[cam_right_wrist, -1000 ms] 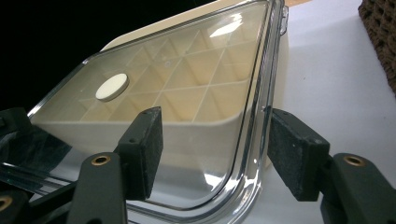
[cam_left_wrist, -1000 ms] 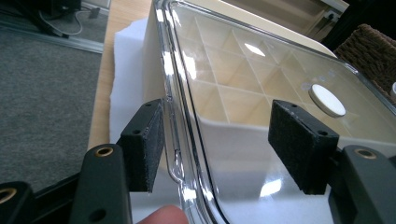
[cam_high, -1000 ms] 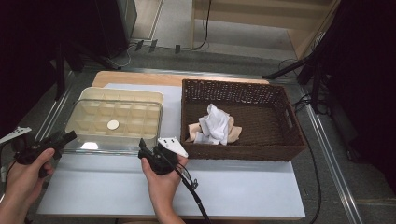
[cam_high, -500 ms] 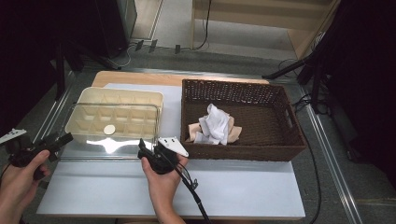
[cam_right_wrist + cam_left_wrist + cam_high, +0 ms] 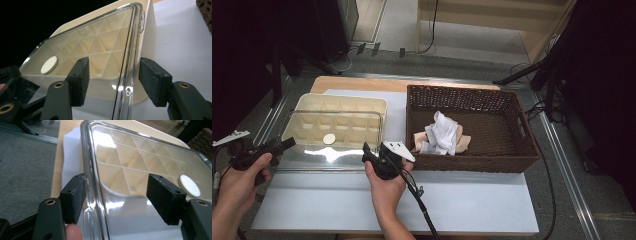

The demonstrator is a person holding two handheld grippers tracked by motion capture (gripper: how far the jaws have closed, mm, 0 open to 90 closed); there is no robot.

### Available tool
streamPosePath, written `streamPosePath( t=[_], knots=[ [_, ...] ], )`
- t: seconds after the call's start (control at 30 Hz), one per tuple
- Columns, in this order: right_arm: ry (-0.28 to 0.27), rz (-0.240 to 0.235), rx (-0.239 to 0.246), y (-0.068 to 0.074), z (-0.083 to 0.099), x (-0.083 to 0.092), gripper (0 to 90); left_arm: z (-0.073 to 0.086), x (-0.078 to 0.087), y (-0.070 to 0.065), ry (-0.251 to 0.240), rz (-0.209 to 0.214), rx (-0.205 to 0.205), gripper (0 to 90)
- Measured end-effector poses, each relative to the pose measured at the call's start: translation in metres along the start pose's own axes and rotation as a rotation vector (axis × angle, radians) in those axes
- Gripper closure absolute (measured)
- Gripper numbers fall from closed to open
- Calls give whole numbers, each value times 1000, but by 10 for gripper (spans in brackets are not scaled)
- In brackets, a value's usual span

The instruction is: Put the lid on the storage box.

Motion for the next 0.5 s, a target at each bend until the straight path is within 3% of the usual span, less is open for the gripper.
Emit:
streamPosePath(
  t=[0.2,0.3,0.33,0.5],
  knots=[
    [-14,19,56,0,-2,4,496,2,6,2,-12,21,51,428],
    [-38,31,85,0,-3,4,496,3,10,1,-22,35,50,450],
    [-54,48,115,0,-4,5,506,2,12,0,-29,44,54,454],
    [-72,66,138,-2,-8,5,537,-2,14,-3,-60,60,53,477]
  ],
)
Point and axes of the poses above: each handheld gripper's, and its own axes: x roughly backward along the jaws, z roughly out of its underside, y roughly to its left, the point moved 10 cm from there along -x, roughly forward along the jaws, and after that the axes turned 1 degree about z, right-handed, at the moved point
